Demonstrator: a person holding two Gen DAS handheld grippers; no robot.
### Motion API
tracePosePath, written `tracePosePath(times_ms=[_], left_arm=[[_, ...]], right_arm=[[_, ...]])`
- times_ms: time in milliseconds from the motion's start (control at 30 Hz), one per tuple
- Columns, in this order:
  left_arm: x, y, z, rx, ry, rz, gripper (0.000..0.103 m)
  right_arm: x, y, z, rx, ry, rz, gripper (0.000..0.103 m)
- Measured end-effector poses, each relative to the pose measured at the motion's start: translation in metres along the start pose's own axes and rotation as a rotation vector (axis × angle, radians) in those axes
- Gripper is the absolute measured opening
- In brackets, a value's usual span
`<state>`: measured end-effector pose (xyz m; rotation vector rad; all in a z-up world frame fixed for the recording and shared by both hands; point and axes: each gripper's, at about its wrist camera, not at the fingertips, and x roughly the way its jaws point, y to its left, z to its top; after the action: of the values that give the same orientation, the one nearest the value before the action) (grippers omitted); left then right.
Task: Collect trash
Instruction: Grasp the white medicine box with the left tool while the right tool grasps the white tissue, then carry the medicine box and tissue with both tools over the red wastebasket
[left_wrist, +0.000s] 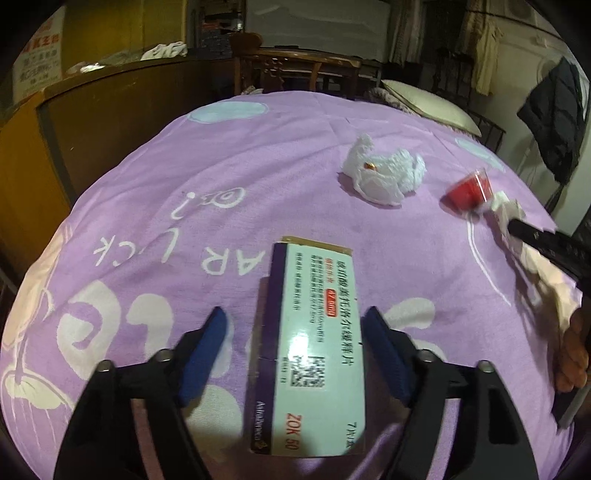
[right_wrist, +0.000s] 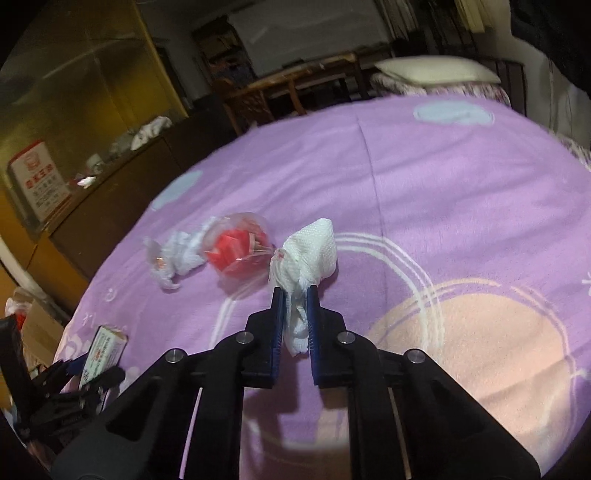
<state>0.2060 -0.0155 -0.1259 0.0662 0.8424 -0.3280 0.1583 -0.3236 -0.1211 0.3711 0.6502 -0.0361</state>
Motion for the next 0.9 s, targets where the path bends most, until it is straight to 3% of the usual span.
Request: tracePosePath(times_ms=[67, 200, 500, 633, 900], left_arm=[[-0.002, 0.005, 0.000, -0.026, -0.010, -0.012, 0.057], [-0.004, 0.008, 0.000, -0.051, -0.018, -0.031, 0.043], [-0.019, 0.003, -0.009, -0.037, -0.028, -0.051, 0.043], [-0.038, -0.006, -0.029, -0.035, -0.017, -0.095, 0.043], [-0.094, -0.018, -0.055, 0.001, -0.057, -0.082, 0.043]], right_arm=[[-0.003, 0.001, -0.002, -0.006, 0.000, -0.001, 0.014], [-0.007, -0.005, -0.004, 0.022, 0.011, 0.005, 0.014], [-0.028, -0.007, -0.023, 0.048, 0.037, 0.024, 0.014], [-0.048, -0.003, -0.042, 0.045, 0.044, 0.032, 0.014], [-0.081, 0.017, -0.070, 0.010, 0.067, 0.053, 0.014]])
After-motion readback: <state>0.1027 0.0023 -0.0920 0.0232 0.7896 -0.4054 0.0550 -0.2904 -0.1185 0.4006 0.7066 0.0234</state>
